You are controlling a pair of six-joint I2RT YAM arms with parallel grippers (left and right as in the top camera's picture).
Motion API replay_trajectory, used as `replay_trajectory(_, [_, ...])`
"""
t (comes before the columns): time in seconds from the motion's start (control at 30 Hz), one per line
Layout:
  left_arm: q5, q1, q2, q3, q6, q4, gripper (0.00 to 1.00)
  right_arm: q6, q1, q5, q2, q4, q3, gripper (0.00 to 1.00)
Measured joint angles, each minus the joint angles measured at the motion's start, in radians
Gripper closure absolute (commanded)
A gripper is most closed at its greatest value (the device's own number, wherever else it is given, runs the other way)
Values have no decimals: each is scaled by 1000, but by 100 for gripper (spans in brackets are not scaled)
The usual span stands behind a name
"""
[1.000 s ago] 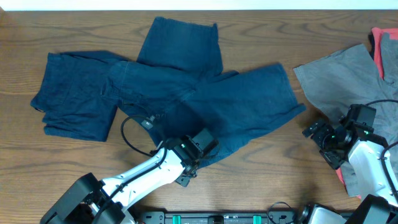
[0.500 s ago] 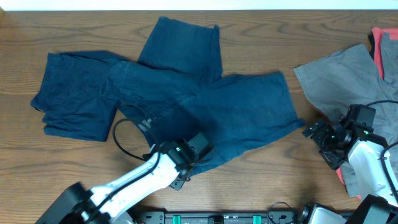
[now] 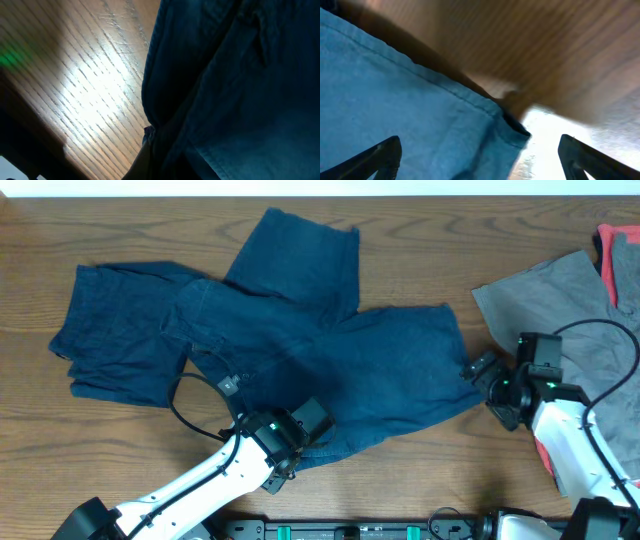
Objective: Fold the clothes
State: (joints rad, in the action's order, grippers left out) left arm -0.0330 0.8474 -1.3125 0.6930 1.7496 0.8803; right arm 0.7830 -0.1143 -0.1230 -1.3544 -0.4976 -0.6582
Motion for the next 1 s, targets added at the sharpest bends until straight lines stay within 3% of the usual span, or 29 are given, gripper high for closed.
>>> replay_trajectory(0.2, [0,0,0,0,0,0,94,66,34,23,-77,-2,0,6])
replay_trajectory(0.3, [0,0,0,0,0,1,94,98,40,34,-118,4,-3,13])
replay_trajectory(0.33, [0,0,0,0,0,1,94,105,41,35,-120,21,-5,21])
replay_trajectory(0.4, [0,0,0,0,0,2,94,122,42,43,-141,48,-12,44])
replay_trajectory(0.47, [0,0,0,0,-1,2,94,132,42,49,-163,66,-18,76])
replay_trajectory(0.5, [0,0,0,0,-1,2,94,136,42,49,-171,71,-18,99])
replay_trajectory(0.77, [-3,0,19,0,-91,11,94,-5,42,24,-178,46,-18,99])
replay_trajectory(1.0, [-72,0,172,6,-197,154,94,-85,22,27,-45,-91,-8,99])
